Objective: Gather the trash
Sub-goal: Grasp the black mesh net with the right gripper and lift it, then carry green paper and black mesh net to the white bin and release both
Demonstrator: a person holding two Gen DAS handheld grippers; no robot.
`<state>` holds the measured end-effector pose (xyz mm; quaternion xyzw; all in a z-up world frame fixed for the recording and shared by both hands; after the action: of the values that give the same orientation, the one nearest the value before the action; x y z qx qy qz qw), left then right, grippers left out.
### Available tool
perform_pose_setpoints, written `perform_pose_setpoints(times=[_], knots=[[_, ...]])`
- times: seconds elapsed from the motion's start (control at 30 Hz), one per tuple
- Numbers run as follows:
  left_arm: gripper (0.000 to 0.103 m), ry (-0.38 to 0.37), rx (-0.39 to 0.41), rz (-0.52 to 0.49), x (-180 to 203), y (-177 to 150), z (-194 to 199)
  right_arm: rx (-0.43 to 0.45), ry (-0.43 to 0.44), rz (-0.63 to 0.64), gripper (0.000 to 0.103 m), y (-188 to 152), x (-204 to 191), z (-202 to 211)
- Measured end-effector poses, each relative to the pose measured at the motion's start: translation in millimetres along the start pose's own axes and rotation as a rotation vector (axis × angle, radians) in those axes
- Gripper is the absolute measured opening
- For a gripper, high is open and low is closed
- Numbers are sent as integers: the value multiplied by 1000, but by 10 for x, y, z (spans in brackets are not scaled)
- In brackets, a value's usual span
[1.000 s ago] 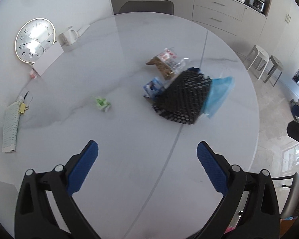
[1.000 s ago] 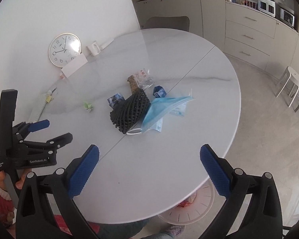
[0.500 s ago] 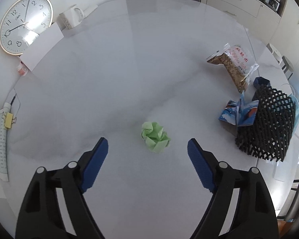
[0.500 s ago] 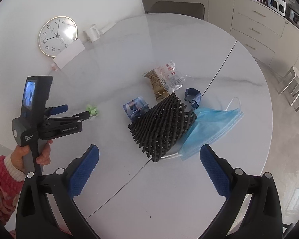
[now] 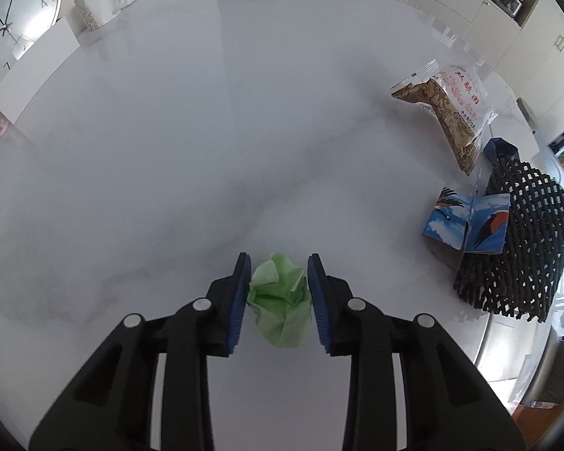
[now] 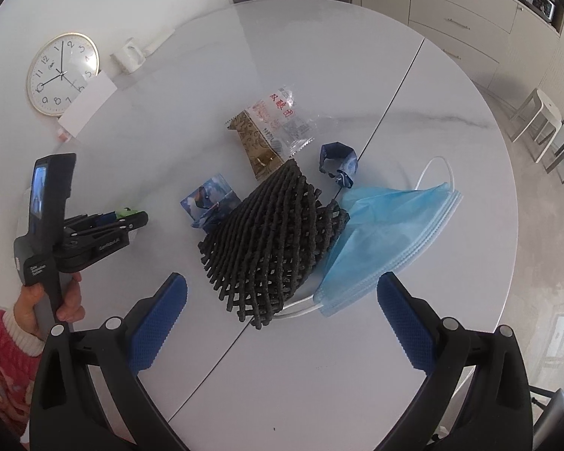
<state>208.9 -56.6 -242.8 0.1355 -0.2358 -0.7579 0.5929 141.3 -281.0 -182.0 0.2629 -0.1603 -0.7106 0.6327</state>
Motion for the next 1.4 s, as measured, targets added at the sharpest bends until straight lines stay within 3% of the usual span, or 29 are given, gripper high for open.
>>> perform_pose_setpoints(times=[0.23,0.33,0.37,0.5,0.8,0.93,1.17,1.4], knots=[[31,-34,32,44,-45,-45,429,-75,34,-70,78,-44,-94,-311],[31,-39,49,52,-48,-57,592,-99,28,-70,48,-90,-130,-425],[31,-38,53,51,-47,-61,631,-107,33,-67,33,-107,-143,-447],[31,-45,63,52,-45,-89,736,-98,69,-41,21,-124,-211,-358],[31,-84,78,17,177,-242,1009,-62,190,-25,20,-215,-343,158],[31,-111,99,-20,380,-287,1212,-49,206,-6,20,-314,-343,431],[31,-199,108,-96,1057,-490,1480,-13,130,7,20,-578,33,903],[31,-305,90,-238,2151,-778,1648,9,33,-61,20,-937,855,1301]])
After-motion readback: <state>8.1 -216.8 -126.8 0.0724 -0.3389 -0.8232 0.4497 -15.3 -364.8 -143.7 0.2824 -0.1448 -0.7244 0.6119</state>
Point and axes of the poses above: each gripper's, at about its wrist camera, not at the fingertips, and z roughly against the way its jaws point, x to its right, y to its top, the point moved 5 cm from there along -z, roughly the way its jaws point, and after that the axes turned 13 degrees about x, right-handed, at the moved point
